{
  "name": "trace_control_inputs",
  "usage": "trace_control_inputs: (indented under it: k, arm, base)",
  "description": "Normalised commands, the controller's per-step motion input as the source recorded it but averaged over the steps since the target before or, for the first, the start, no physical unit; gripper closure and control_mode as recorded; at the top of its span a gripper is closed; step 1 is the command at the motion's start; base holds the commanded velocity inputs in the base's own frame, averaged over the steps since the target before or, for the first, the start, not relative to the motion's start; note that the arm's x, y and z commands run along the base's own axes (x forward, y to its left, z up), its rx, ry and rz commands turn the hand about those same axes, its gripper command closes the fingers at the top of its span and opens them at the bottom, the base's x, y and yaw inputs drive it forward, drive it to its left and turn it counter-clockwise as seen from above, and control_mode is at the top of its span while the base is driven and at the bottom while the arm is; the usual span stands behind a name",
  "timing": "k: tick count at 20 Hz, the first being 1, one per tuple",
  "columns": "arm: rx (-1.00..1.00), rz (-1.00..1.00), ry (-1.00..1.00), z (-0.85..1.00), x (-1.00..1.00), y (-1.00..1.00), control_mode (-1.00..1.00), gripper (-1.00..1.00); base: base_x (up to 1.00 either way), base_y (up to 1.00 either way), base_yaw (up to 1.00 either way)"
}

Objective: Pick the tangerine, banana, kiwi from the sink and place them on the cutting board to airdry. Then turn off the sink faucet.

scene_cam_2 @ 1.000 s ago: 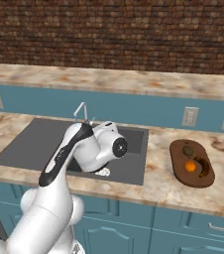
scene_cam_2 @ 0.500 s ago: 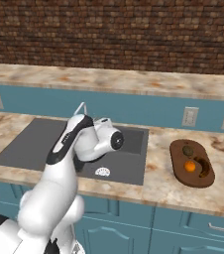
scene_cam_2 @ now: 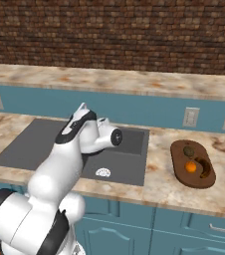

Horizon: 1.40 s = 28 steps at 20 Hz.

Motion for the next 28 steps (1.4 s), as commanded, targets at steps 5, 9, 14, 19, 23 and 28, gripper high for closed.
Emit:
trace_control_inputs:
  k: [5, 9, 14, 19, 23, 28]
  arm:
    - [0.00, 0.01, -0.01, -0.28, 0.32, 0.08, -1.00, -1.00]
    - [0.00, 0.00, -0.02, 0.00, 0.20, 0.01, -1.00, -1.00]
    - [0.00, 0.01, 0.00, 0.00, 0.21, 0.01, -1.00, -1.00]
    - [0.00, 0.03, 0.00, 0.00, 0.22, 0.14, -1.00, -1.00]
    - [0.00, 0.03, 0.00, -0.01, 0.24, 0.24, -1.00, -1.00]
    - [0.00, 0.02, 0.00, -0.11, 0.30, 0.14, -1.00, -1.00]
  base:
    - [0.00, 0.00, 0.00]
    - [0.00, 0.00, 0.00]
    - [0.00, 0.00, 0.00]
    - [0.00, 0.00, 0.00]
    - [0.00, 0.00, 0.00]
    - [0.00, 0.00, 0.00]
